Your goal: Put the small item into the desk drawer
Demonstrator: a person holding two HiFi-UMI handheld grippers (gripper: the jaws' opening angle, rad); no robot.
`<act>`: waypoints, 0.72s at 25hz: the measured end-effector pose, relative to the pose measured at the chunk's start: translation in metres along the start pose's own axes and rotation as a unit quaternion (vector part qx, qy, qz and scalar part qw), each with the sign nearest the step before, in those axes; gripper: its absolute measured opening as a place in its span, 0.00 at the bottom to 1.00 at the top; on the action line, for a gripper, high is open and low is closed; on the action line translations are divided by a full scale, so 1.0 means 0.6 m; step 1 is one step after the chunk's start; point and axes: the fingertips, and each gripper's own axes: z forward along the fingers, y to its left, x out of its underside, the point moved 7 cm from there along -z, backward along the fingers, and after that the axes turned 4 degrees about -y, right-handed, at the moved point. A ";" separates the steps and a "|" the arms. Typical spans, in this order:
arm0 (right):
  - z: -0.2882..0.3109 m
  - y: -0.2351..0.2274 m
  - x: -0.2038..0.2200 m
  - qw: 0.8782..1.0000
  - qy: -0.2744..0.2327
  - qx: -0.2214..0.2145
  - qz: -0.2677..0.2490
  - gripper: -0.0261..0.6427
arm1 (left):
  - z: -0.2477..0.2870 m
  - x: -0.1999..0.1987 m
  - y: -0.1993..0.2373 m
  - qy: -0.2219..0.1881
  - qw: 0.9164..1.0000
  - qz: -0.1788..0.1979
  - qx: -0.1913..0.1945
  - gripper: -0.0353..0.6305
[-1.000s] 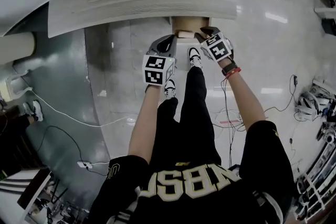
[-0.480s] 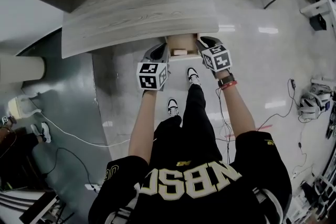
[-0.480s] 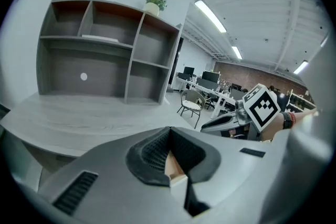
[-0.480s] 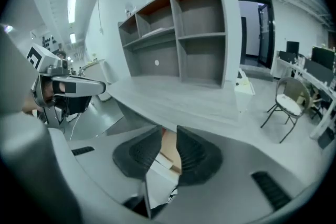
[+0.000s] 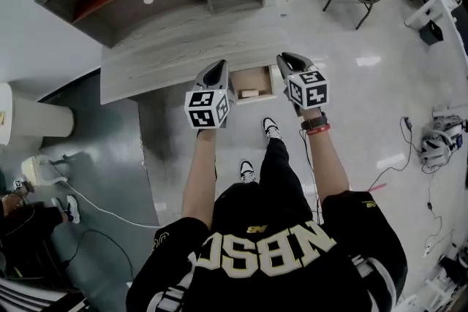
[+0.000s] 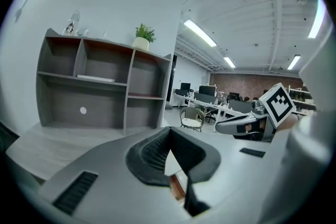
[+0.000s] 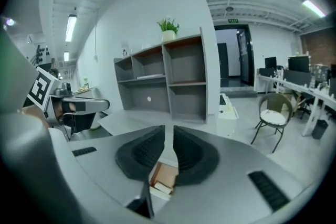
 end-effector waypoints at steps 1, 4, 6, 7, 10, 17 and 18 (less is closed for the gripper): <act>-0.013 0.003 -0.013 1.000 -0.011 0.004 0.001 0.12 | -0.005 -0.014 -0.002 -0.008 1.000 0.003 0.001 0.07; -0.052 0.016 -0.050 0.998 -0.051 0.018 0.009 0.11 | -0.025 -0.054 -0.010 -0.026 1.000 0.012 0.000 0.07; -0.079 0.027 -0.073 0.996 -0.080 0.033 0.011 0.08 | -0.041 -0.079 -0.020 -0.038 0.999 0.020 0.000 0.07; -0.092 0.032 -0.083 0.995 -0.092 0.040 0.008 0.07 | -0.049 -0.091 -0.026 -0.046 0.999 0.026 0.001 0.07; -0.124 0.047 -0.106 0.991 -0.121 0.064 -0.005 0.05 | -0.073 -0.119 -0.038 -0.068 0.997 0.042 -0.002 0.07; -0.181 0.077 -0.117 0.984 -0.159 0.086 -0.011 0.05 | -0.131 -0.138 -0.048 -0.107 0.992 0.064 -0.022 0.07; -0.187 0.081 -0.116 0.983 -0.162 0.088 -0.011 0.05 | -0.138 -0.137 -0.047 -0.109 0.991 0.067 -0.026 0.07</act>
